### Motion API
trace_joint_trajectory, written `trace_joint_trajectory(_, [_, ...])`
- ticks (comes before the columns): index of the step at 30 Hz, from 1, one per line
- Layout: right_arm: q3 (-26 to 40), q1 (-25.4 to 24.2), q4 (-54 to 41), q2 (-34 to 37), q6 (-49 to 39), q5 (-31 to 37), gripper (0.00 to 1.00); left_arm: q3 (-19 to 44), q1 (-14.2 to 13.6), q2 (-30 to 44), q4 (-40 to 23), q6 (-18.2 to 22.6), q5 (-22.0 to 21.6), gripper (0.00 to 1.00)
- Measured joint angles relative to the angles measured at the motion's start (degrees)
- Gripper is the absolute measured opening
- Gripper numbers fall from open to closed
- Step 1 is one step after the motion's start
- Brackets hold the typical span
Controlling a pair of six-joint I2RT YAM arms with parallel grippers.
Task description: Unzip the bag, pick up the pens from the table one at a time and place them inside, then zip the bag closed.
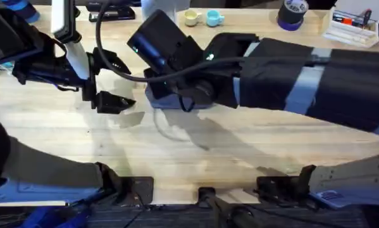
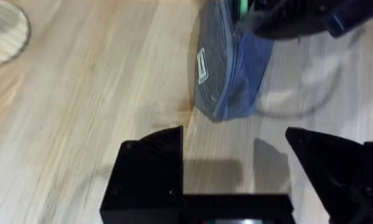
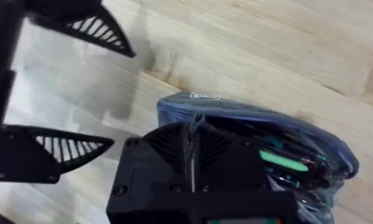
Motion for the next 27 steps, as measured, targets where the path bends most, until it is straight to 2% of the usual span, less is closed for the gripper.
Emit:
trace_joint_trajectory(3, [-0.02,0.0,-0.13,-0.04,-1.57,-0.69,0.03,0.0,-1.38,-0.02,0.0,0.0,1.57,0.993])
trace_joint_trajectory(12, [-0.02,0.0,-0.11,-0.04,-2.85,-0.95,0.03,0.0,-7.92,0.36,0.11,0.0,3.57,0.993])
trace_joint_trajectory(17, [-0.02,0.0,-0.11,-0.04,-2.87,-1.09,0.03,0.01,-9.41,4.45,0.92,0.02,5.1,0.993])
trace_joint_trajectory(23, [-0.02,-0.02,-0.07,-0.04,-2.87,-1.09,0.031,0.0,-9.76,9.85,1.74,-0.02,8.56,0.995])
trace_joint_trajectory(24, [-0.02,-0.1,-0.07,-0.04,-2.87,-1.11,0.03,0.02,-9.83,10.45,1.73,-0.03,9.12,0.95])
trace_joint_trajectory(25, [-0.02,-0.17,-0.04,-0.04,-2.87,-1.13,0.03,0.02,-9.98,11.04,1.77,-0.02,9.9,0.849])
trace_joint_trajectory(27, [-0.02,-0.43,0.0,-0.04,-2.87,-1.13,0.03,0.02,-10.29,11.9,2.04,-0.02,11.38,0.537])
